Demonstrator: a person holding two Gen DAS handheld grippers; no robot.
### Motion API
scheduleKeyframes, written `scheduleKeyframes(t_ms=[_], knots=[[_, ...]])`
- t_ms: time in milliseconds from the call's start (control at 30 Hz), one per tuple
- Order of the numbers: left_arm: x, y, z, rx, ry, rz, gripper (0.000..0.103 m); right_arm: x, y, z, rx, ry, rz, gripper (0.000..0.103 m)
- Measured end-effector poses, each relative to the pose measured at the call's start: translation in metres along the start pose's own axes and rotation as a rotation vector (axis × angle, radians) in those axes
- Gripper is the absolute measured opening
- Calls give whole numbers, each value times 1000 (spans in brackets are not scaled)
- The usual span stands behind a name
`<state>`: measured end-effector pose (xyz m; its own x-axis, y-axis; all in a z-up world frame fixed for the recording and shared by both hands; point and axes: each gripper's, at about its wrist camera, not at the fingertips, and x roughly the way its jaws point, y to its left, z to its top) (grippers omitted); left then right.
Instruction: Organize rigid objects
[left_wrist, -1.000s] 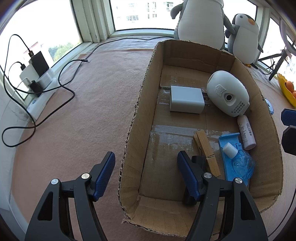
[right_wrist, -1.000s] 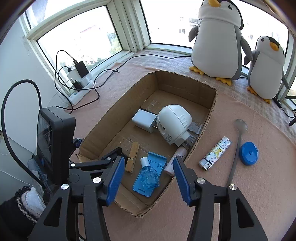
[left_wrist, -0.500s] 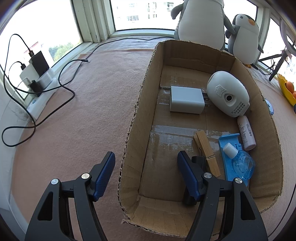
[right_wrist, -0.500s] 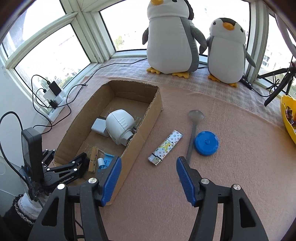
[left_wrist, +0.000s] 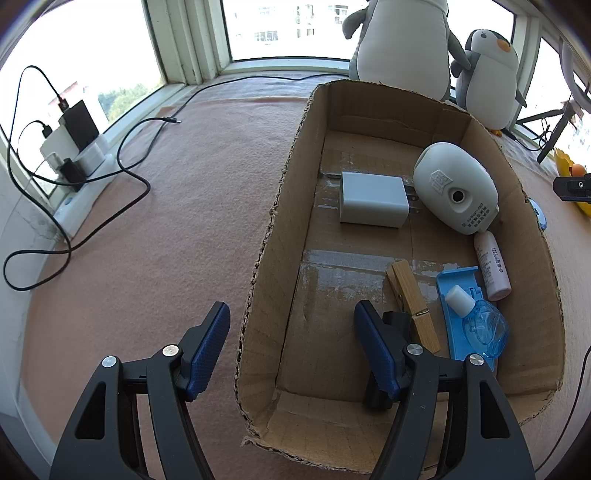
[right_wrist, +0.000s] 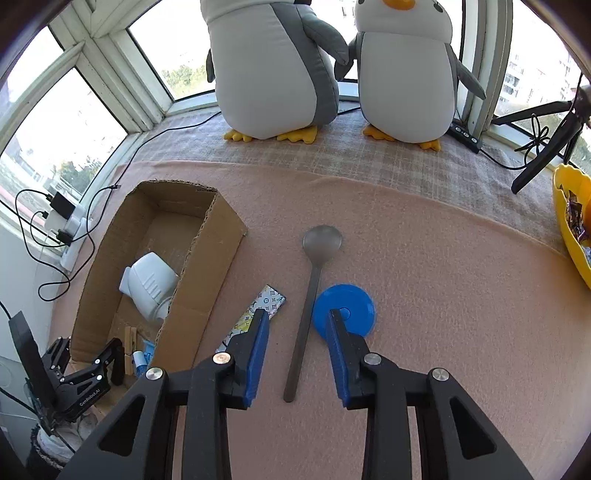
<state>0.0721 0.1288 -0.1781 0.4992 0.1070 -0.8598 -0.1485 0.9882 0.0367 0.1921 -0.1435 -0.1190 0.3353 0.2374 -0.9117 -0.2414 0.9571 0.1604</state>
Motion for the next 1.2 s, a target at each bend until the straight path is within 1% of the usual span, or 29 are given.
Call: scheduleKeyframes(t_ms=[100,267,433,633,733,933,1000,1200], knots=[[0,0,0,-1,0,0,71,15,-5,10,20,30,4,23],[1,1,0,-2,0,0,71,41,-8,24,44,85,6,23],[1,1,0,-1,0,-1,71,63,-7,36,34,124,-34,23],[1,1,-1,-6,-2,-4,71,82,-5,45,20,163,-73,23],[2,1,-2,-9,-4,-4,71,85,-2,48,6,168,-94,22],[2,1,-2,-9,-7,-5,71,88,8,47,-40,160,-164,13],[2,1,-1,-10,-8,-5,71,88,8,47,-32,154,-157,9],[2,1,-1,-10,-7,-5,72,81,0,39,-1,136,-113,7]])
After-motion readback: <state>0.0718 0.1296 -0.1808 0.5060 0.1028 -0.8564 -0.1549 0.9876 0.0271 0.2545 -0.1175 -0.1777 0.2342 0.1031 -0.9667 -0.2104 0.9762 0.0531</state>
